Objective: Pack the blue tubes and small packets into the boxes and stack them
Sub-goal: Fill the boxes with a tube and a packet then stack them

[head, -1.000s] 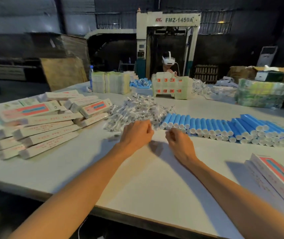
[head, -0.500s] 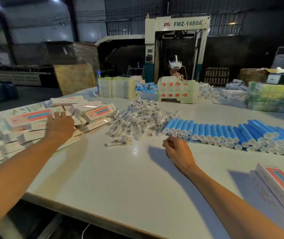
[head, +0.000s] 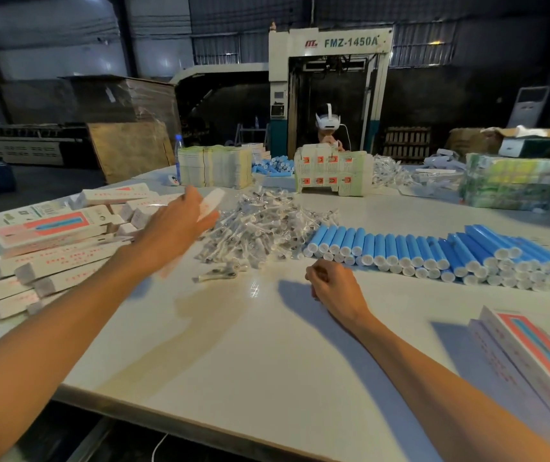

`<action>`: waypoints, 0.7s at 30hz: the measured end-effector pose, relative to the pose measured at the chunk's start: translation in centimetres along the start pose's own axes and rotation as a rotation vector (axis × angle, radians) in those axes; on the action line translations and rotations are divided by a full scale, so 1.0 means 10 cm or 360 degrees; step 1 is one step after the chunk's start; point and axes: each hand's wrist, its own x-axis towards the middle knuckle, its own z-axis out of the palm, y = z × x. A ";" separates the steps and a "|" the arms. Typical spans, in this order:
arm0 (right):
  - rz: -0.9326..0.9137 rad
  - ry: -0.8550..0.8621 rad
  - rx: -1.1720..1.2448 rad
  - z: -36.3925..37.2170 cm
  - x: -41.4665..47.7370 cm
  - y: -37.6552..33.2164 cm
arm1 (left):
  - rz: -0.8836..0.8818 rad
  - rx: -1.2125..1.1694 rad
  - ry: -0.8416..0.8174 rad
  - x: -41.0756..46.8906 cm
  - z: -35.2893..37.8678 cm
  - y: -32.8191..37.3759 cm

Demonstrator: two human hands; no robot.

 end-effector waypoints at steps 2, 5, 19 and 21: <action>-0.0008 0.0004 0.0009 0.01 0.00 0.01 | 0.0053 -0.0348 -0.0002 -0.04 0.09 0.32; 0.0008 0.0033 0.0027 0.00 0.01 0.03 | -0.0053 -0.0660 -0.0152 -0.02 0.36 0.70; 0.0529 0.0375 -0.1111 -1.21 0.90 0.42 | -0.0806 -0.2017 -0.0425 -0.23 1.27 1.21; 0.0627 0.0318 -0.1422 -1.55 0.97 0.68 | -0.0824 -0.2172 -0.0540 -0.24 1.29 1.14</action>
